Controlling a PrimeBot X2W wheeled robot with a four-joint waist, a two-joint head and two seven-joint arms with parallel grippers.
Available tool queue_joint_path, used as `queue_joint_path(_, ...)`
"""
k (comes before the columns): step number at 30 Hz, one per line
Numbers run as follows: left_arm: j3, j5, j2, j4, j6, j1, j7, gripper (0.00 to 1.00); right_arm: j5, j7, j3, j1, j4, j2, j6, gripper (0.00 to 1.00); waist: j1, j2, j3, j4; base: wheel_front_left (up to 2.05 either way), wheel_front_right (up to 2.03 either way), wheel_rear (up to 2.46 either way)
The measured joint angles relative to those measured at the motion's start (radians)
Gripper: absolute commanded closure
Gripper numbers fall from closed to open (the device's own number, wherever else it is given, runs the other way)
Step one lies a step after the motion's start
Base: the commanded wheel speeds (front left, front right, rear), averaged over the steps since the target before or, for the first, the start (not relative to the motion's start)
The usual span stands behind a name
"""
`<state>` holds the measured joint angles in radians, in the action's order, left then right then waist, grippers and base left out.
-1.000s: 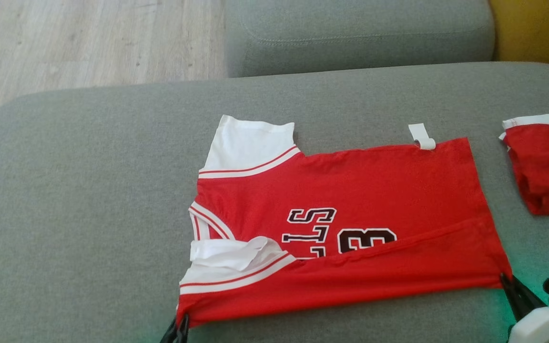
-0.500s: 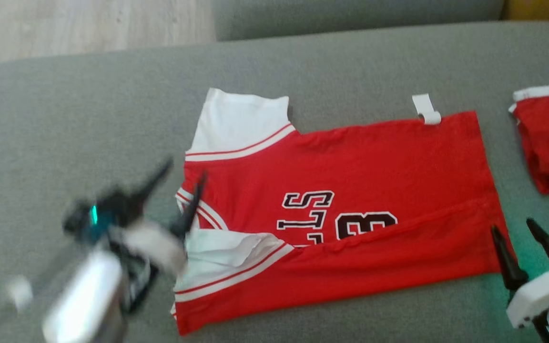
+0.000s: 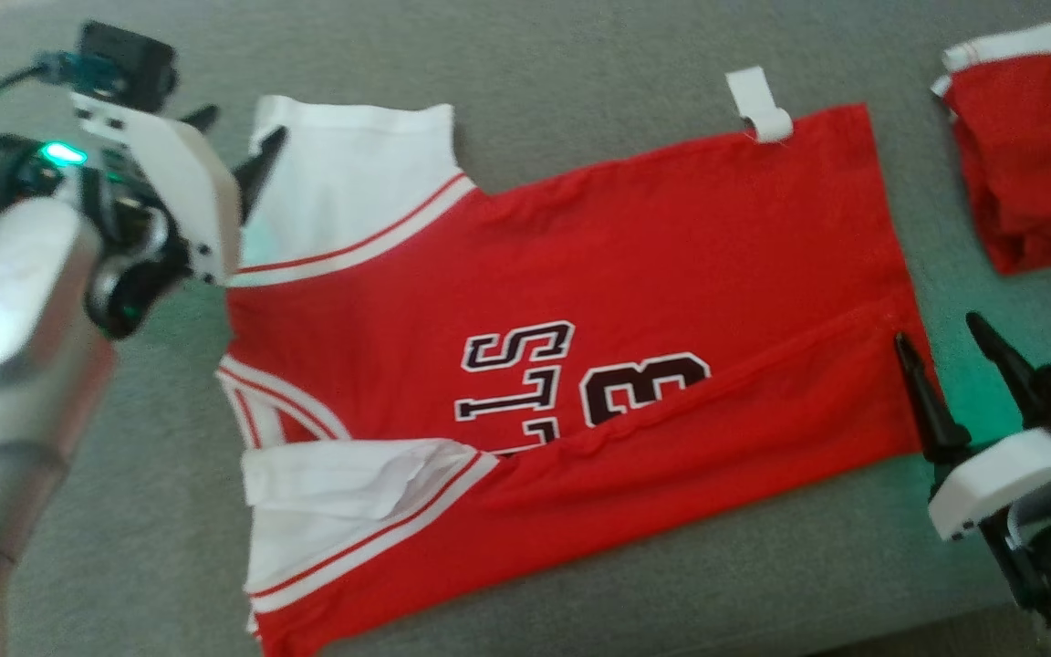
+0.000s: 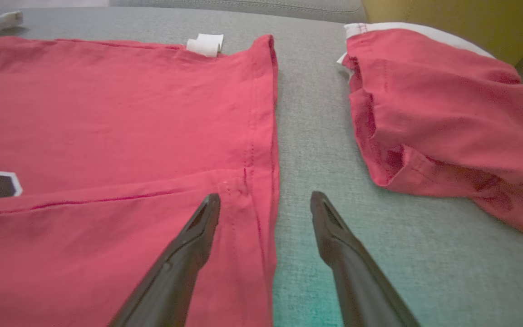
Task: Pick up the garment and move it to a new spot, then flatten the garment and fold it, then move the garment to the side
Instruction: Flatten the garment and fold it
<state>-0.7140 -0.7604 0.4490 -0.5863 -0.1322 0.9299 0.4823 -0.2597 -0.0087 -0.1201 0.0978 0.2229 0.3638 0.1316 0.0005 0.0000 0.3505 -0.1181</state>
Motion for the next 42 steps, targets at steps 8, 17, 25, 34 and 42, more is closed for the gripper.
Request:
queue_joint_path(8, -0.049, -0.033, 0.032, -0.180, 0.000, 0.091, -0.019, 0.00, 0.017, -0.018, -0.003, 0.050, 0.007, -0.007, 0.000, 0.00, -0.0004, 0.0000, 0.071, -0.081, 0.00, 0.00, 0.00)
queue_joint_path(17, -0.133, -0.096, 0.038, -0.221, 0.000, 0.150, -0.076, 1.00, 0.022, -0.044, -0.003, 0.070, 0.040, -0.021, 0.000, 0.00, -0.0005, 0.0000, 0.109, -0.103, 0.00, 0.00, 0.00)
queue_joint_path(25, -0.246, -0.137, 0.055, -0.181, 0.000, 0.150, -0.156, 1.00, -0.061, -0.014, -0.005, 0.110, 0.038, -0.026, 0.000, 0.00, -0.0005, 0.0000, 0.085, -0.077, 0.00, 0.00, 0.00)
queue_joint_path(34, -0.376, -0.176, 0.059, -0.117, 0.000, 0.197, -0.249, 1.00, -0.165, 0.209, -0.059, 0.445, 0.192, -0.031, 0.000, 0.00, -0.0004, 0.0000, 0.069, -0.017, 0.00, 0.00, 0.00)
queue_joint_path(42, -0.452, -0.251, 0.051, -0.099, 0.000, 0.246, -0.301, 1.00, -0.172, 0.264, -0.061, 0.602, 0.421, -0.070, 0.000, 0.00, -0.0004, 0.0000, 0.076, 0.040, 0.00, 0.00, 0.00)
